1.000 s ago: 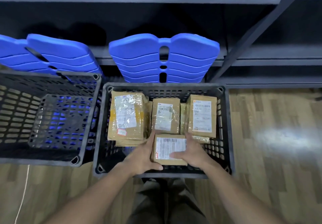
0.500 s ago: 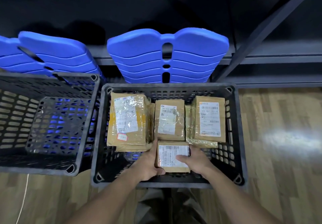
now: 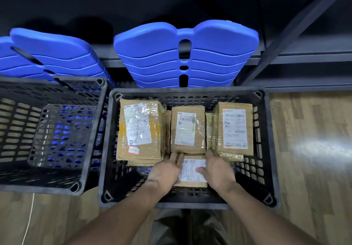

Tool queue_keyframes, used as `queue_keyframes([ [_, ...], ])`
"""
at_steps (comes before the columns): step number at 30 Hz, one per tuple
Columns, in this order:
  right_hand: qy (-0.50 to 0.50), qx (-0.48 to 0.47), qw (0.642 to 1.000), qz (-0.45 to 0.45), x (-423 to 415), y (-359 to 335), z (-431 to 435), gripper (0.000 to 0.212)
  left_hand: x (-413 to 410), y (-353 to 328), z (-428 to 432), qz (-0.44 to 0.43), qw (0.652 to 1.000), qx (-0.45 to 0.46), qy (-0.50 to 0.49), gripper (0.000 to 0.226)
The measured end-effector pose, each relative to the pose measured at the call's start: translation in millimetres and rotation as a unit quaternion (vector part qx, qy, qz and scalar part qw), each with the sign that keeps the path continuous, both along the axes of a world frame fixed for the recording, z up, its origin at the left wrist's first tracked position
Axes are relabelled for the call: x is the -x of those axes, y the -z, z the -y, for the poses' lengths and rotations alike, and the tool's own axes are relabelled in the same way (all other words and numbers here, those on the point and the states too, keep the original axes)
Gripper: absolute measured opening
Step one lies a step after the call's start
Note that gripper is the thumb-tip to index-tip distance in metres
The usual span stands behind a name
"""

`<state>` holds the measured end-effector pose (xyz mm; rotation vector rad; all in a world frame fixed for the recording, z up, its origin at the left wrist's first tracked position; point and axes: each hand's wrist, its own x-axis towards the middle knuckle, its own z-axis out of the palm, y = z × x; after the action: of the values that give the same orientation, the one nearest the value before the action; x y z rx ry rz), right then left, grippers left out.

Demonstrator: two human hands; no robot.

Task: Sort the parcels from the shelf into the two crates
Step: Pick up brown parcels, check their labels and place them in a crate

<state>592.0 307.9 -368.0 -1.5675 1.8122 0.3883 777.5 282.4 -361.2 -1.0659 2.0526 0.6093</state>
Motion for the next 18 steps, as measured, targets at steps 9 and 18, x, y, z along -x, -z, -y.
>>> queue_keyframes([
  [9, -0.447, 0.015, 0.894, -0.005, 22, 16, 6, 0.062, -17, 39, -1, -0.005, 0.980, 0.045, 0.192, 0.071],
  [18, -0.514, -0.045, 0.851, -0.093, 28, 47, -2, 0.063, -8, 59, -6, 0.049, 0.972, 0.061, 0.222, 0.075],
])
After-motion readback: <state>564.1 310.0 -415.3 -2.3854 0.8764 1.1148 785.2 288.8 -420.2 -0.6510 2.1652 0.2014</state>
